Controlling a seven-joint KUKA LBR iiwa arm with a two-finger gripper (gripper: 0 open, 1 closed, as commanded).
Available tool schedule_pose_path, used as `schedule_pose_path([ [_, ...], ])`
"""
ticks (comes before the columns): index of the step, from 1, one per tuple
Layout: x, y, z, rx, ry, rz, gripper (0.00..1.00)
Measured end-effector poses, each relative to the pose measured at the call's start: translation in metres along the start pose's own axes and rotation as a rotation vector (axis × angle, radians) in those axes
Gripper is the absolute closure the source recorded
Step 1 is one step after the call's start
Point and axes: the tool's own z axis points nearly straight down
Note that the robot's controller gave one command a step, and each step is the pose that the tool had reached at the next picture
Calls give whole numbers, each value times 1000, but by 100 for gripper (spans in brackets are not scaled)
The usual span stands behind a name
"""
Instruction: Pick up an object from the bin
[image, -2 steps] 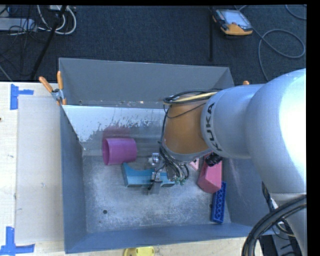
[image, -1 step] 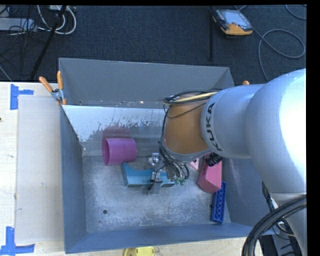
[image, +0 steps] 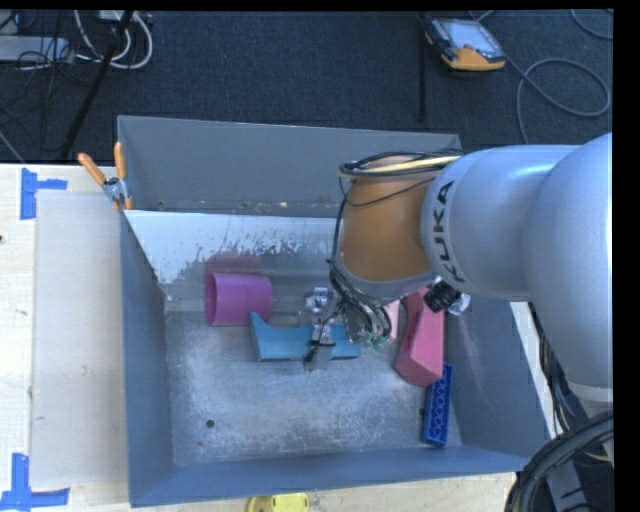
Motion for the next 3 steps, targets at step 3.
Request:
schedule_pose_path([
  [3, -8, -52, -26, -3, -23, 24, 100],
])
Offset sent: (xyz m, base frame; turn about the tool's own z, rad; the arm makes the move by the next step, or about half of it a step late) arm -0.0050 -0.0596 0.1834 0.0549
